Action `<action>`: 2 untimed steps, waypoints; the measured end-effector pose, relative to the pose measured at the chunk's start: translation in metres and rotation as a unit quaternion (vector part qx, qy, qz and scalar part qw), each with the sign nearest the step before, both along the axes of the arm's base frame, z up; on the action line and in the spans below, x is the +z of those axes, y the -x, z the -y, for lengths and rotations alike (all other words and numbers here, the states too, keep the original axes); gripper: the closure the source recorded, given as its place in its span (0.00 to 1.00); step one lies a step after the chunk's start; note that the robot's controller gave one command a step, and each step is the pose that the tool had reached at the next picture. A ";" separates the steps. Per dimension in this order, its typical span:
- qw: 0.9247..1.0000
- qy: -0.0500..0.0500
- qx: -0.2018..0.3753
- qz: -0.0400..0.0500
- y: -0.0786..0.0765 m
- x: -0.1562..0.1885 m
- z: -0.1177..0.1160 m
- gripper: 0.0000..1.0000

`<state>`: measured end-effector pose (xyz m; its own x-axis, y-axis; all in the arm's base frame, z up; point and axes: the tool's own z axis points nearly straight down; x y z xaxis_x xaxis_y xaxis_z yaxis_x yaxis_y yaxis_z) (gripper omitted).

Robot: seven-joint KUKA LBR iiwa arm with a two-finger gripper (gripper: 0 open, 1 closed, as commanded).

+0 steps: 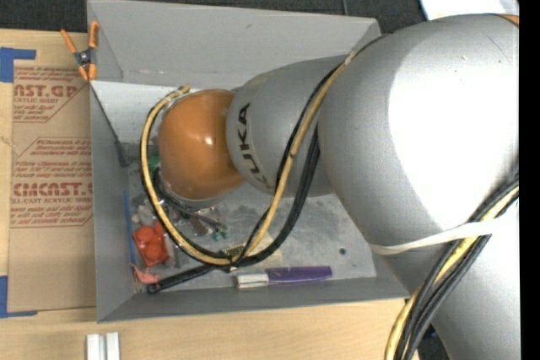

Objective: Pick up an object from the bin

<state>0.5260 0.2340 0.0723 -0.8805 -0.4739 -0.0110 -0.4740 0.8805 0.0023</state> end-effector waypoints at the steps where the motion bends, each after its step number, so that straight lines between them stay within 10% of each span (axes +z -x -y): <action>1: 1.000 0.000 0.000 0.000 0.000 0.000 0.000 1.00; 2: 1.000 0.000 -0.003 -0.001 -0.004 0.061 -0.003 1.00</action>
Offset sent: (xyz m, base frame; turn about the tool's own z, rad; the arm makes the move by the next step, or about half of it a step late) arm 0.0058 0.0035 0.0662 0.0075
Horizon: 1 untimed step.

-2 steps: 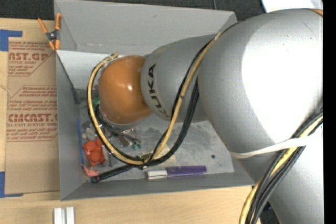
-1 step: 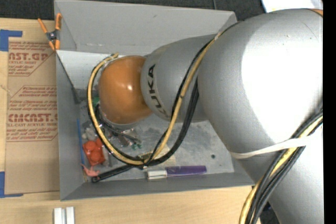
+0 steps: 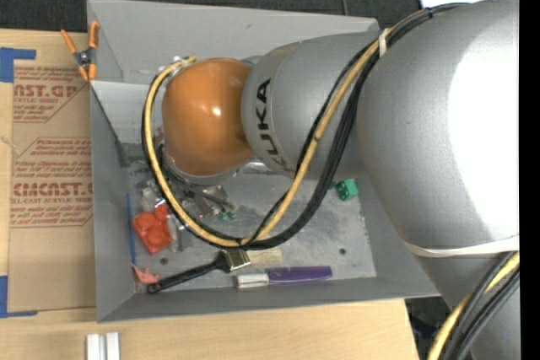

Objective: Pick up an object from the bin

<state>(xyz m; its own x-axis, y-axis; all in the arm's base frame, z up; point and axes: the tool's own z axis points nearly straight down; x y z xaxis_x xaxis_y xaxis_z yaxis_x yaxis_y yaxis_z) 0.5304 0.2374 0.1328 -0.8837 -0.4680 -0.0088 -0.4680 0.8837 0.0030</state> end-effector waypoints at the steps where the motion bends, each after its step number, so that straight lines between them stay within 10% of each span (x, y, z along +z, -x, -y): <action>1: 1.000 0.001 0.000 -0.003 0.003 0.076 0.008 1.00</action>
Offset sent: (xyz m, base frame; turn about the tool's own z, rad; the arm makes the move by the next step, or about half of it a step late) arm -0.0006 -0.0082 -0.0628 -0.2124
